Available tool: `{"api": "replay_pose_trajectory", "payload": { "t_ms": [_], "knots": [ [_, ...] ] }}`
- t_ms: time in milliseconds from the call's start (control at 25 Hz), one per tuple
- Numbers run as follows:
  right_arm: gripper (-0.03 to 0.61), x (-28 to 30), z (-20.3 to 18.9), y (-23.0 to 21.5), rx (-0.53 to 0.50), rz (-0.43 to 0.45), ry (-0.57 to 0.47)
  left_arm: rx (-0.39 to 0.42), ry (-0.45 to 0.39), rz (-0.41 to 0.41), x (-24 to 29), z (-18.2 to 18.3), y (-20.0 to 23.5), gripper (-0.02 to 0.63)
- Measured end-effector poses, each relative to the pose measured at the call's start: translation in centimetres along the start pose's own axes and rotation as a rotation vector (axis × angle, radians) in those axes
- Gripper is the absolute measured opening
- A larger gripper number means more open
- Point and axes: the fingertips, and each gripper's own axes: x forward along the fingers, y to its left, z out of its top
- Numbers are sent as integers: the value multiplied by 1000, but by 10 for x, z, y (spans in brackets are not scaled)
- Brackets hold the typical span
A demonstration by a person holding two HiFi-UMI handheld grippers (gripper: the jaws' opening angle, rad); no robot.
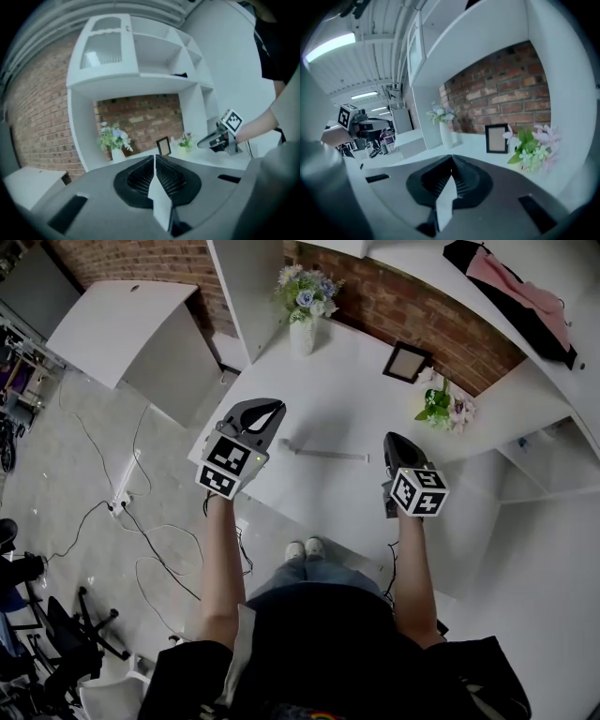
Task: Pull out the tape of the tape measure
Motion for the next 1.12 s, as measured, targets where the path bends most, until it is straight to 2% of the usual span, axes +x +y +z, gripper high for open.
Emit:
{"api": "replay_pose_trajectory", "payload": {
  "t_ms": [160, 280, 400, 680, 1120],
  "knots": [
    [-2, -28, 40, 13, -61, -26, -179, -203, -229, 161, -31, 24, 19, 15],
    [-2, -49, 58, 20, -91, -48, -270, -274, -340, 250, -53, 31, 24, 11],
    [-3, -69, 69, 26, -113, -77, -344, -313, -404, 309, -71, 29, 20, 10],
    [-3, -92, 69, 37, -120, -89, -385, -299, -381, 322, -83, 14, -4, 9],
    [-3, -100, 66, 48, -128, -79, -390, -258, -377, 334, -96, 18, -12, 9]
  ]
}}
